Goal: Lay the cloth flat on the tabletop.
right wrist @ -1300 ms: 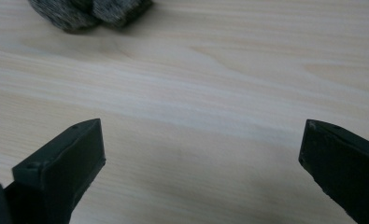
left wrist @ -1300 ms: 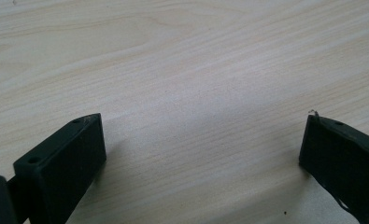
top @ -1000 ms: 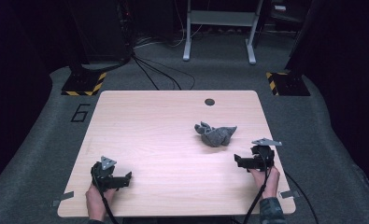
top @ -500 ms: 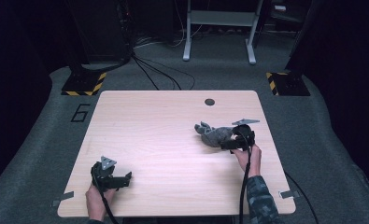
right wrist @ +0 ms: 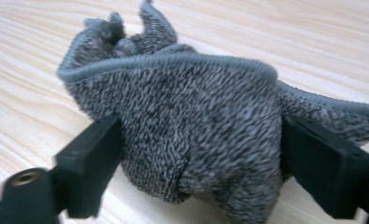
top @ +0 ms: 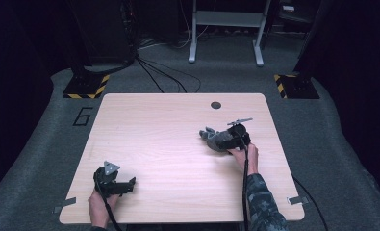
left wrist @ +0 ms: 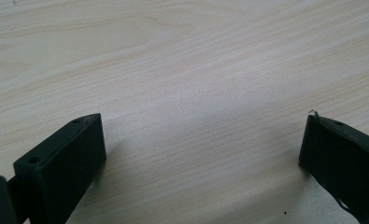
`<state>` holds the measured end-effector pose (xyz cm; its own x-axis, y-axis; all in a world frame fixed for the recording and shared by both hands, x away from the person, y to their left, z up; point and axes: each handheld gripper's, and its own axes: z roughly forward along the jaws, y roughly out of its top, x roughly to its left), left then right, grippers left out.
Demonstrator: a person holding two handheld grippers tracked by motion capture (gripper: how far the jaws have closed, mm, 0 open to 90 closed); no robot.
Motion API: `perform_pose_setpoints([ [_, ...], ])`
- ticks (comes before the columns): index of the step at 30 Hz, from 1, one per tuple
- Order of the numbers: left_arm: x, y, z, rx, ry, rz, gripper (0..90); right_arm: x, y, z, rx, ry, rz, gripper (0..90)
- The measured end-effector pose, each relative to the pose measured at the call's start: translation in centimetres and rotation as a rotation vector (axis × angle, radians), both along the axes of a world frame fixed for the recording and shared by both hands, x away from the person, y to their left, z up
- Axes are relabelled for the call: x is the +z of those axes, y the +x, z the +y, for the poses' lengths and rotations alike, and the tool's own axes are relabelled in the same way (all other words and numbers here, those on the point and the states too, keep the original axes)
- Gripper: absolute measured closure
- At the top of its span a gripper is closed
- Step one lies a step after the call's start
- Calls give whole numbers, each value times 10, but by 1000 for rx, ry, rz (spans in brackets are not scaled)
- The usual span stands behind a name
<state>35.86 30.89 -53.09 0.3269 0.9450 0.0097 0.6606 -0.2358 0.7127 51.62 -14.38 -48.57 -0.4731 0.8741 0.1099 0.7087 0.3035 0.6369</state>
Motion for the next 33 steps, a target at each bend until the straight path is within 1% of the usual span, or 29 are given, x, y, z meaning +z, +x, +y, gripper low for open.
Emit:
perform_pose_setpoints([
  [3, 0, 0, 0, 0, 0, 0, 4, -4, 2, 4, 13, -8, 9, 216],
  [4, 0, 0, 0, 0, 0, 0, 4, -4, 2, 4, 13, -8, 9, 216],
  [5, 0, 0, 0, 0, 0, 0, 4, -6, 2, 6, 20, -13, 13, 272],
  [7, 0, 0, 0, 0, 0, 0, 4, -7, 2, 7, 22, -15, 14, 326],
  [8, 0, 0, 0, 0, 0, 0, 4, -7, 2, 7, 22, -15, 14, 326],
  [9, 0, 0, 0, 1, 0, 0, 4, -8, 1, 7, 27, -16, 8, 378],
  [10, 0, 0, 0, 1, 0, 0, 4, -8, 1, 7, 27, -16, 8, 378],
  [13, 0, 0, 0, 0, 0, 0, 4, -9, -1, 5, 30, -7, 5, 473],
  [14, 0, 0, 0, 1, 0, 0, 4, -9, -2, 4, 30, -4, -2, 529],
  [15, 0, 0, 0, 1, 0, 0, 4, -9, -2, 4, 30, -4, -2, 529],
  [17, 0, 0, 0, 1, 0, 0, 4, -8, -3, 3, 28, 1, -10, 592],
  [18, 0, 0, 0, 1, 0, -1, 4, -6, -4, 1, 29, 23, -16, 660],
  [19, 0, 0, 0, 0, 0, 0, 4, -6, -4, 1, 29, 23, -16, 660],
  [21, 0, 0, 0, 1, 0, -1, 4, -3, -7, -1, 21, 36, -28, 703],
  [22, 0, 0, 0, 1, 0, 0, 4, 1, -9, -1, 14, 38, -53, 725],
  [23, 0, 0, 0, 1, 0, 0, 4, 1, -9, -1, 14, 38, -53, 725],
  [24, 0, 0, 0, 1, 0, 0, 4, 6, -13, 0, 10, 42, -68, 734],
  [25, 0, 0, 0, 1, 0, 0, 4, 6, -13, 0, 10, 42, -68, 734],
  [26, 0, 0, 0, 1, 0, 0, 4, 8, -14, -1, 23, 35, -86, 736],
  [28, 0, 0, 0, 1, 0, 0, 4, 16, -21, 0, 26, 60, -108, 737],
  [29, 0, 0, 0, 1, 0, 0, 4, 16, -21, 0, 26, 60, -108, 737],
  [30, 0, 0, 0, 1, 0, 0, 4, 22, -26, 1, 33, 67, -127, 737],
  [31, 0, 0, 0, 1, 0, 0, 4, 22, -26, 1, 33, 67, -127, 737],
  [33, 0, 0, 0, 0, 0, 0, 4, 30, -34, 4, 42, 88, -142, 737],
])
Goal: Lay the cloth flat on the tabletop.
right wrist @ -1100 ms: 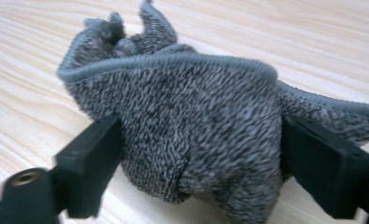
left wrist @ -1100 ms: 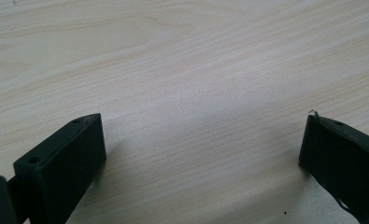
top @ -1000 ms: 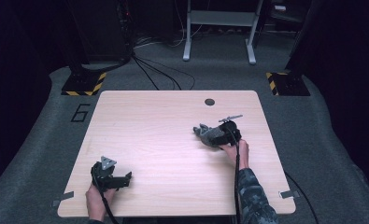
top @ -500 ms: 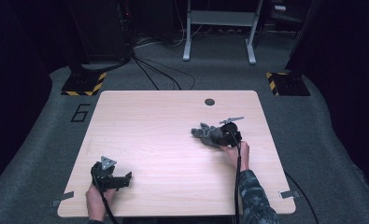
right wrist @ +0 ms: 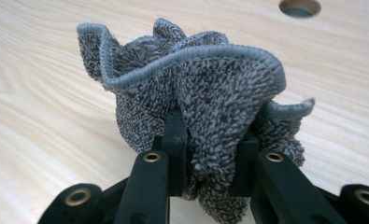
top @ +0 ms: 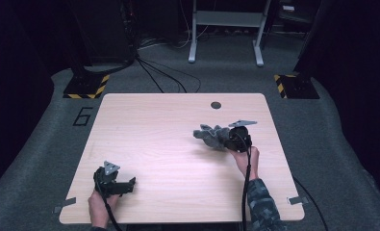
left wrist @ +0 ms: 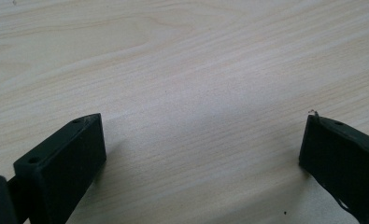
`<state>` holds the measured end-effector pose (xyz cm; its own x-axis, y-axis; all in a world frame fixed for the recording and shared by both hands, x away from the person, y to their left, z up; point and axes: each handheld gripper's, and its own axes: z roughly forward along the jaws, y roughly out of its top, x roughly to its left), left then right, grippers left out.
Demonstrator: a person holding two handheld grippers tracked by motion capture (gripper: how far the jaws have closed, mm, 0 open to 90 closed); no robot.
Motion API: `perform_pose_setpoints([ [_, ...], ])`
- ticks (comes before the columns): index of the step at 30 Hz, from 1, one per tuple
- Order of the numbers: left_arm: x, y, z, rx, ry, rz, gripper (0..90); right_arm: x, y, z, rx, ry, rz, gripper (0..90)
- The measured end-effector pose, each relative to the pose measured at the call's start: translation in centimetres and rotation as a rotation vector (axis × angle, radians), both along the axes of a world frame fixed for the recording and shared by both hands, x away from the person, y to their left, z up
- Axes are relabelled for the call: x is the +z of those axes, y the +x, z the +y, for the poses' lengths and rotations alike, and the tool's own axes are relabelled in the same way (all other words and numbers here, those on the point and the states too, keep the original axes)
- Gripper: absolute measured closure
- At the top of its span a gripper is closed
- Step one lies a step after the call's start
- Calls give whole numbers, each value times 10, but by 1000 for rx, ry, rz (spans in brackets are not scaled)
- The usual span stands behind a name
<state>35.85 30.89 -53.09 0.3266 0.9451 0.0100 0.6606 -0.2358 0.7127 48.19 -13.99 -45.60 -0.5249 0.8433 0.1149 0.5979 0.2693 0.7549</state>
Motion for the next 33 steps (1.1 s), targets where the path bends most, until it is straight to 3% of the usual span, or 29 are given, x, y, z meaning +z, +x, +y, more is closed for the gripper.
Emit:
perform_pose_setpoints([
  [12, 0, 0, 0, 0, 0, 0, 4, 27, -45, 22, 111, 47, -72, 735],
  [21, 0, 0, 0, 0, 0, 0, 4, 21, -72, 46, 189, 59, -64, 733],
  [33, 0, 0, 0, 0, 0, 0, 4, 15, -92, 57, 227, 72, -57, 731],
])
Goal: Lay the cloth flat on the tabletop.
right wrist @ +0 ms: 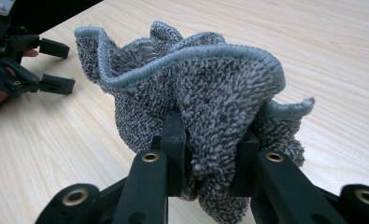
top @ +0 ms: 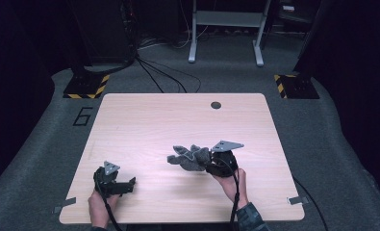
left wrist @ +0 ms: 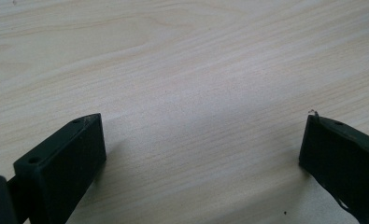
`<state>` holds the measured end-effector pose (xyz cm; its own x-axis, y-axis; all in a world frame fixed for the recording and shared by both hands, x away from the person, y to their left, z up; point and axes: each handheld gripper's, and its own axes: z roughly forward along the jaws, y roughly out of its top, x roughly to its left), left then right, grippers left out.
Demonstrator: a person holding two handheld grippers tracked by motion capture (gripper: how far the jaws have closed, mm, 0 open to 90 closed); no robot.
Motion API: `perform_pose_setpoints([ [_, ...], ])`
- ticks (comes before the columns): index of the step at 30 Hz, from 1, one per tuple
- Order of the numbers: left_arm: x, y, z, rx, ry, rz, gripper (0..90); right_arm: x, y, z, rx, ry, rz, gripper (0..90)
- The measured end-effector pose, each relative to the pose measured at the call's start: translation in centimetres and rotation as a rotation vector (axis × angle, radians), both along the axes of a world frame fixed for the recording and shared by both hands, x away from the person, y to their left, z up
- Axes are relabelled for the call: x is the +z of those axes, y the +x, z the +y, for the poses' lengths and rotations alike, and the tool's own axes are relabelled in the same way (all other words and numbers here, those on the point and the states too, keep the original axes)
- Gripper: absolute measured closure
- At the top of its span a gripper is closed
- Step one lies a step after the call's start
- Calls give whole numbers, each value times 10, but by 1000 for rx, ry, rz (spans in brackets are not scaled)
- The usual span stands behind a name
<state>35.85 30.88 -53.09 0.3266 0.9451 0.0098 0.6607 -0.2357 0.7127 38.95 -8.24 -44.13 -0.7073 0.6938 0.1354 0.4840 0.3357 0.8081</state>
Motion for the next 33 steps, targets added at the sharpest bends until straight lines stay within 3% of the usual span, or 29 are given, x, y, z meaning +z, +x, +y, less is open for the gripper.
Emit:
perform_pose_setpoints([
  [11, 0, 0, 0, 0, 0, 0, 4, -10, -16, 7, 18, -15, 11, 726],
  [22, 0, 0, 0, 0, 0, 0, 4, -38, -26, 20, 65, -110, 27, 704],
  [25, 0, 0, 0, 0, -1, 0, 4, -48, -25, 23, 77, -135, 39, 638],
  [26, 0, 0, 0, 0, 0, 0, 4, -50, -26, 23, 70, -133, 50, 564],
  [31, -1, 1, -1, 10, -4, -8, 3, -45, -27, 16, 82, -120, 64, 330],
  [33, -1, 1, -1, 17, -3, -8, 3, -42, -29, 11, 83, -110, 61, 299],
])
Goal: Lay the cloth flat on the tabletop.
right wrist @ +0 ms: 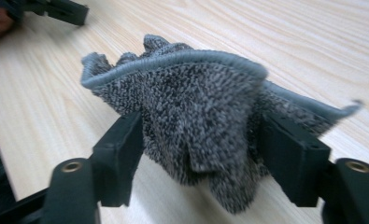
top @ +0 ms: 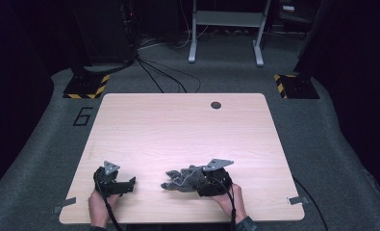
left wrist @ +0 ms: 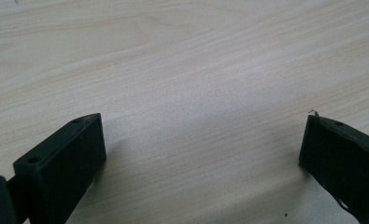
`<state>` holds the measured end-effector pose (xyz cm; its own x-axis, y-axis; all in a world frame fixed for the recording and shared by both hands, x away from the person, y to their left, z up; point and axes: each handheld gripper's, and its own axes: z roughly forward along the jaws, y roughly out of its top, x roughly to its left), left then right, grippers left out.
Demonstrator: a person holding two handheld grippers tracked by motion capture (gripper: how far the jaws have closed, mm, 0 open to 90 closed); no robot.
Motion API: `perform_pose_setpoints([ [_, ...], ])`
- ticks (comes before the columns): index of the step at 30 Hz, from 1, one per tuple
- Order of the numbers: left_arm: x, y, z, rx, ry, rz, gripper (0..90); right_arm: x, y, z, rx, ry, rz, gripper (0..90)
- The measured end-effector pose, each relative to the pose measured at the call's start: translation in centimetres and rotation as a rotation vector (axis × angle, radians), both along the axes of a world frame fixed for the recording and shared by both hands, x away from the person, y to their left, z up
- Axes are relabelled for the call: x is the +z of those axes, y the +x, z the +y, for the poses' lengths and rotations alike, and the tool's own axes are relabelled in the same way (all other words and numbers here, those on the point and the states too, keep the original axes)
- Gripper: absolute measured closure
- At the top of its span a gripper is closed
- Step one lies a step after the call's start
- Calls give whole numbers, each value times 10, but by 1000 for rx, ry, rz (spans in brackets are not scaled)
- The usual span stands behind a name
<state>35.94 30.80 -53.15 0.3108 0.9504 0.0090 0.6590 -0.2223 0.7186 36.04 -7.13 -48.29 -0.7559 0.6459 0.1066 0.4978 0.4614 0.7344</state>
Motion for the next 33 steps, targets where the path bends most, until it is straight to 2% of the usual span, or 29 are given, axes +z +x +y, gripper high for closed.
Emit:
perform_pose_setpoints([
  [2, 0, 0, 0, 9, 1, 1, 3, 3, -1, -2, -11, 13, 9, 279],
  [4, 1, 1, 0, 16, 3, 9, 4, 9, -3, -10, -13, 30, -3, 260],
  [6, 3, 1, 0, 51, -4, 10, 36, 15, -4, -16, -28, 43, -9, 254],
  [7, 5, 0, 2, 47, -20, 19, 70, 18, -4, -20, -37, 53, -18, 255],
  [8, 5, 1, 2, 47, -50, 14, 77, 21, -4, -23, -52, 61, -22, 258],
  [10, 9, 2, -1, 28, -81, 19, 68, 27, -1, -30, -84, 58, -34, 269],
  [15, 22, 8, -20, -78, -124, 17, 68, 35, 10, -35, -151, 50, -46, 330],
  [18, 29, 12, -37, -145, -137, 27, 70, 39, 13, -31, -150, 54, -48, 337],
  [22, 38, 19, -62, -233, -128, 0, 80, 47, 14, -20, -127, 48, -61, 340],
  [26, 46, 25, -82, -293, -133, 3, 80, 59, 20, -7, -105, 35, -79, 341],
  [28, 48, 29, -91, -327, -114, 8, 80, 61, 24, 1, -87, 6, -81, 340],
  [29, 48, 31, -96, -342, -108, 16, 80, 60, 26, 7, -76, -24, -68, 341],
  [31, 45, 35, -103, -367, -89, 38, 81, 55, 26, 14, -50, -82, -50, 348],
  [33, 40, 38, -109, -385, -67, 56, 86, 48, 24, 18, -30, -109, -32, 357],
])
